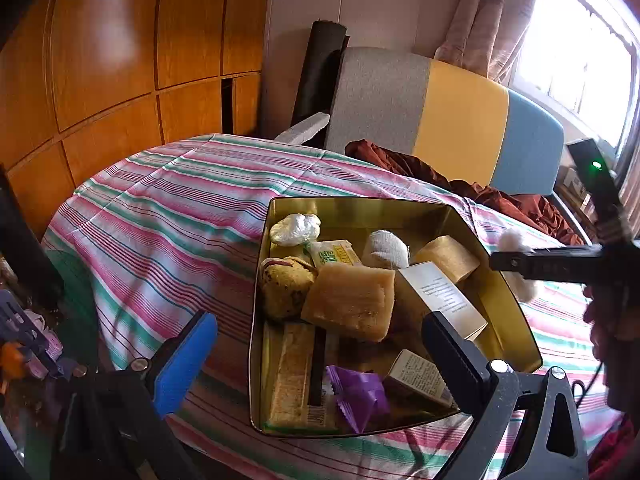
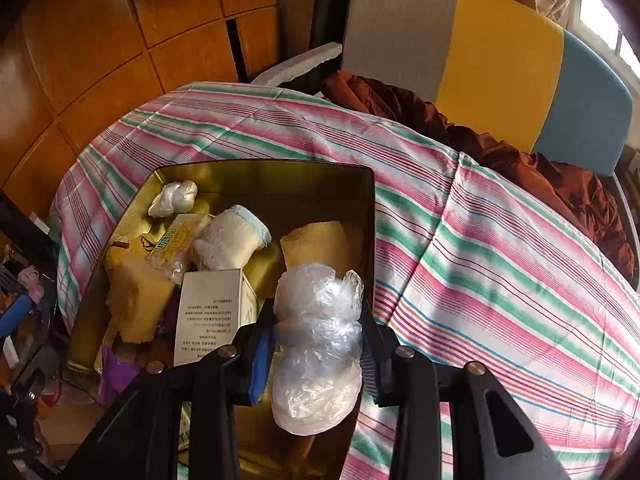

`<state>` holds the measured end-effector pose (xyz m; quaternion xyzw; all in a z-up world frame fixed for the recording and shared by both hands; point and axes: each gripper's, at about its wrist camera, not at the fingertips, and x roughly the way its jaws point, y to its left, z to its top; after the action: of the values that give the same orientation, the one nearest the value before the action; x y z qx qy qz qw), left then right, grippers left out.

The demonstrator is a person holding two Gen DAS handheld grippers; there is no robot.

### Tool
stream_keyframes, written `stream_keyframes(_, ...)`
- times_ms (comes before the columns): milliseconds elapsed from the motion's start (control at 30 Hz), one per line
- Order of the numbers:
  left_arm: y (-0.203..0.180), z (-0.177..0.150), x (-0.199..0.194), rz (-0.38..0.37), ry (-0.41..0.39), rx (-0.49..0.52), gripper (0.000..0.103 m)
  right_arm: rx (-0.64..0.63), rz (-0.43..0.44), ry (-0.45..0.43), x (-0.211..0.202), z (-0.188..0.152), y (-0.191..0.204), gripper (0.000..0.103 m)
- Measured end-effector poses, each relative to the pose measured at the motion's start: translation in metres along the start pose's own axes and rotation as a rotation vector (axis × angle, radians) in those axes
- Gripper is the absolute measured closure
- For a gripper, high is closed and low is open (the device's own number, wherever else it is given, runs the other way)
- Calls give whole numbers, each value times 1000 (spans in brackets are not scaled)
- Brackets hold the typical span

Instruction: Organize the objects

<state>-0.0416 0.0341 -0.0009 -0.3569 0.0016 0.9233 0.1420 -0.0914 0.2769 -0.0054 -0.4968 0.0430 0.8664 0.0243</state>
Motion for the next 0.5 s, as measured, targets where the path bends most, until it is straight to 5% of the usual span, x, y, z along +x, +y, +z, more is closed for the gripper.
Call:
stream_keyframes(133,4,-2,4,30,15,-5,0,1,14,31,24,12,6,65)
stream_keyframes(267,8,-1,8,58,34,-18,0,-12,16,52,39,15,13,47)
stream_keyframes(500,13,1,7,54,15,-54,0,2,22,24,32,7,13,41)
